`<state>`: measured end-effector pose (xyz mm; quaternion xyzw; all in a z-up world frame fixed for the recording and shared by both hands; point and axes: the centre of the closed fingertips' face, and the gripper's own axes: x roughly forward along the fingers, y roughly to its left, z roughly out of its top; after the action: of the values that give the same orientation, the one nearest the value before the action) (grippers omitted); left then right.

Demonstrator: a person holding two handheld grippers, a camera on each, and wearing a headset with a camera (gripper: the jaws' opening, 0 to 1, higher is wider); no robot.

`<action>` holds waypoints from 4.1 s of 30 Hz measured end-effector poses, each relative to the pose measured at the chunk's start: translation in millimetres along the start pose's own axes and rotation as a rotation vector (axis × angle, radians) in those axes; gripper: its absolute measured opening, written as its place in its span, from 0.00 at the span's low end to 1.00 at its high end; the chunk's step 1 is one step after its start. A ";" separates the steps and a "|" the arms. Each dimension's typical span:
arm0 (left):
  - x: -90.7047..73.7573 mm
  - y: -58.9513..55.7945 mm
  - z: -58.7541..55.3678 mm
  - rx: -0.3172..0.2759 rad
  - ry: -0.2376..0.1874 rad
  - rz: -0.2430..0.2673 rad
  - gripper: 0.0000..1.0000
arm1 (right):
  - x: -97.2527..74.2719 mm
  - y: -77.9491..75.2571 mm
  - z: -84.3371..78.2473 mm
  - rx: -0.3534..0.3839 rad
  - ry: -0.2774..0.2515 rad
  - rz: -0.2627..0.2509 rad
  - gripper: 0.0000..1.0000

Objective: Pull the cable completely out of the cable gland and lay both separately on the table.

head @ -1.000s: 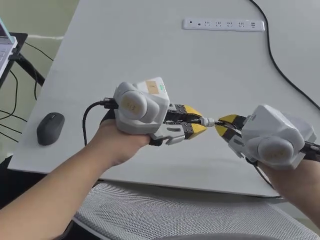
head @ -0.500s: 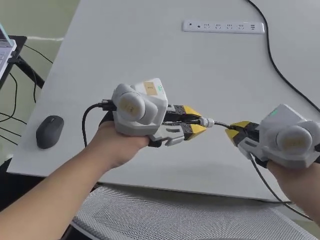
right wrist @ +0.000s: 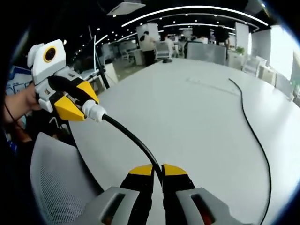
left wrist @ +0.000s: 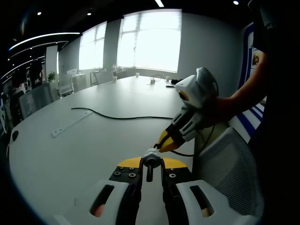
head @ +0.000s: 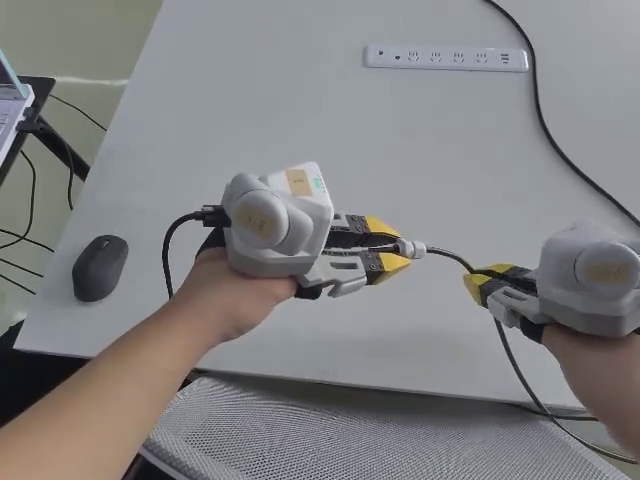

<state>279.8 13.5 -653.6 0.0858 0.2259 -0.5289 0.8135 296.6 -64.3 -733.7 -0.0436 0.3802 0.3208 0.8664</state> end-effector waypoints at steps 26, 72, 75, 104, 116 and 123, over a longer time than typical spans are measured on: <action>1.8 -3.7 -0.7 -0.011 0.005 0.005 0.15 | -1.3 1.4 -12.1 -0.030 0.032 -0.005 0.02; 0.0 -6.9 -0.2 -0.012 0.009 0.007 0.15 | -0.1 62.7 43.5 -0.607 -0.102 0.101 0.10; 0.9 -5.9 -2.2 -0.011 0.012 0.006 0.15 | -1.3 66.8 45.5 -0.629 -0.113 0.110 0.05; 0.4 -5.6 -3.3 -0.022 0.001 0.012 0.15 | -0.9 45.7 23.4 -0.546 -0.060 0.086 0.00; -2.4 -10.4 -0.9 -0.022 -0.002 0.016 0.15 | -2.3 37.2 11.5 -0.492 -0.036 0.071 0.00; -5.2 -12.4 0.4 -0.024 -0.003 0.020 0.15 | -3.0 29.8 4.3 -0.485 -0.018 0.056 0.00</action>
<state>267.1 12.3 -649.6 0.0775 0.2304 -0.5179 0.8202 280.2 -41.0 -723.6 -0.2368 0.2853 0.4268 0.8249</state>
